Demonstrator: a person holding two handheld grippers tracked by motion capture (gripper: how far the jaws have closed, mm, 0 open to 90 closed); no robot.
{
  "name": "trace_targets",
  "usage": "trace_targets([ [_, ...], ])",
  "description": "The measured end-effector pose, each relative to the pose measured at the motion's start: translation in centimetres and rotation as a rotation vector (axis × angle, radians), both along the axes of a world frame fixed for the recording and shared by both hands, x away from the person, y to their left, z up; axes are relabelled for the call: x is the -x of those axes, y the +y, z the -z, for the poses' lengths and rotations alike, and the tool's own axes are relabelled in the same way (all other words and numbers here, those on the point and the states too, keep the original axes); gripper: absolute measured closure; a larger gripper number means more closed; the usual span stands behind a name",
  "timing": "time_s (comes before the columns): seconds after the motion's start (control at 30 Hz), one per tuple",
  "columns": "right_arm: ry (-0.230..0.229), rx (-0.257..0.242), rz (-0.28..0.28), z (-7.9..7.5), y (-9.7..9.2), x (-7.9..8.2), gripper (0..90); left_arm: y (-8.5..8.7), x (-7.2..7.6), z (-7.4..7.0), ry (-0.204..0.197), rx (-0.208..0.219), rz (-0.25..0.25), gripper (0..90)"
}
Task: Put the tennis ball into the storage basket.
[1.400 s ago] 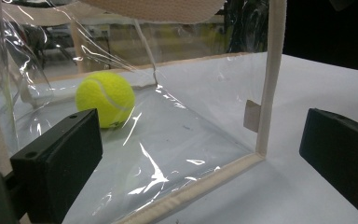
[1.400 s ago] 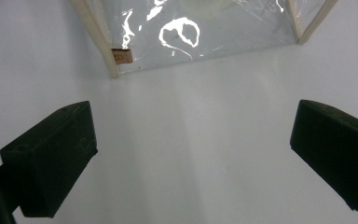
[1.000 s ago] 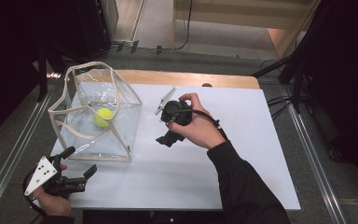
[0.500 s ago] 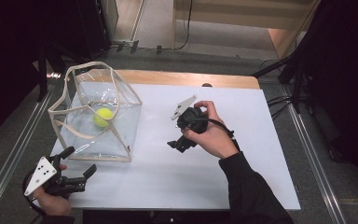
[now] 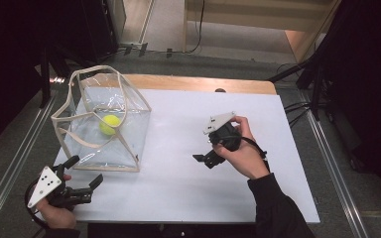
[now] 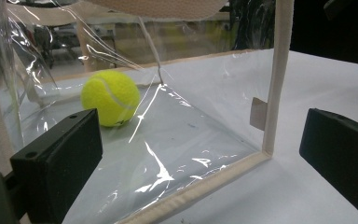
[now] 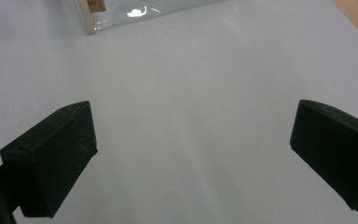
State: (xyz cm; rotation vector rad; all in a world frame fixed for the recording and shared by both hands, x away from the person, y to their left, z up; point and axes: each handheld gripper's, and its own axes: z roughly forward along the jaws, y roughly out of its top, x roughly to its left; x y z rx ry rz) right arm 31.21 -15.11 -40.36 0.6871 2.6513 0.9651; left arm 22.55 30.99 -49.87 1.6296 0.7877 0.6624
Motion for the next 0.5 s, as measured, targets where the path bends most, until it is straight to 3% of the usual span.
trace_targets([
  [0.5,0.008,-0.062,0.102,2.5,-5.4,2.0,0.0,-0.1,0.0,0.0,-0.003,-0.002,-0.004,0.0],
])
